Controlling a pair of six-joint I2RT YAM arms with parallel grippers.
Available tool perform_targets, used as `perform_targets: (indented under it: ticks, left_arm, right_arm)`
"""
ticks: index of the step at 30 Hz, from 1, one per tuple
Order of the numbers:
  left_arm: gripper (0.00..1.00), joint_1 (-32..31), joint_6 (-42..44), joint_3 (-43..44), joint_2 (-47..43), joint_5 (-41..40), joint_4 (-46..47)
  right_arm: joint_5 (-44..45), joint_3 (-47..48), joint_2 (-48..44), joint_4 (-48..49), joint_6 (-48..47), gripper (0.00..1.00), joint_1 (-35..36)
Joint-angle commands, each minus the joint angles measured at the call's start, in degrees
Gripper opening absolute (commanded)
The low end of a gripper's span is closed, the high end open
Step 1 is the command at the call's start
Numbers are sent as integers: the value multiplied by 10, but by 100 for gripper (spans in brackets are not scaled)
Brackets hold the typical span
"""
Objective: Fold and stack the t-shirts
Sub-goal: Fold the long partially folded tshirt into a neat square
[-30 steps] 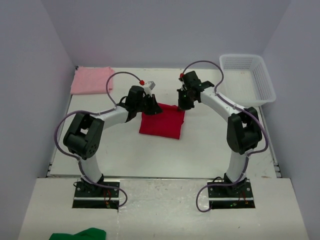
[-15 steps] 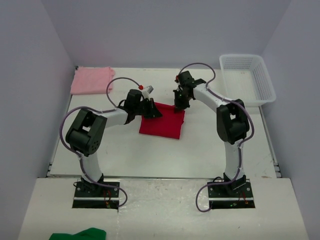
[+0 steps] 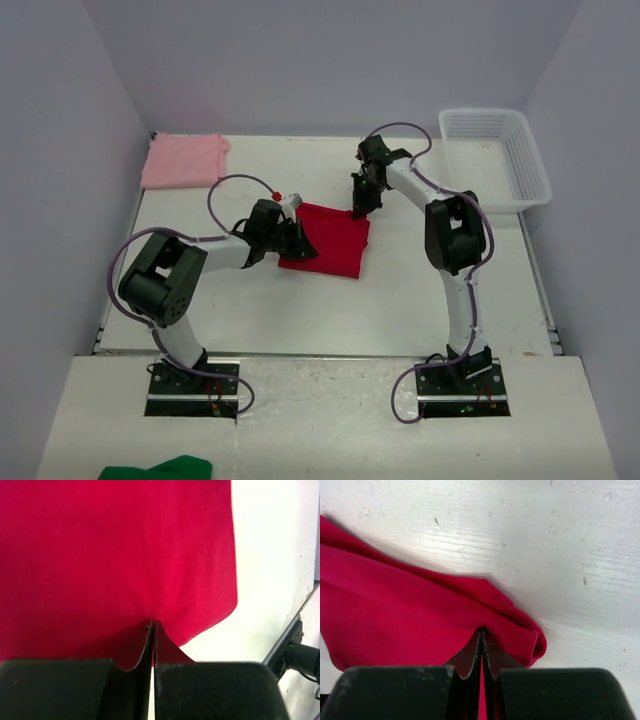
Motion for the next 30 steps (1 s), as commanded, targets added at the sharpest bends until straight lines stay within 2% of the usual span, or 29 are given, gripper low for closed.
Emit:
perform_targets:
  ticks: [1, 6, 17, 23, 30]
  left_arm:
    - [0, -6, 5, -28, -36, -27, 1]
    - [0, -7, 9, -61, -43, -41, -4]
    - [0, -18, 11, -133, -66, -54, 17]
    - [0, -38, 16, -94, -117, -96, -34]
    - [0, -40, 28, -3, -120, -125, -89]
  right_arm:
    - [2, 37, 18, -25, 4, 0, -6]
    - [1, 82, 53, -59, 1, 0, -9]
    - [29, 77, 42, -57, -4, 0, -24]
    - [58, 61, -38, -50, -24, 0, -25]
    - [64, 32, -72, -60, -34, 0, -25]
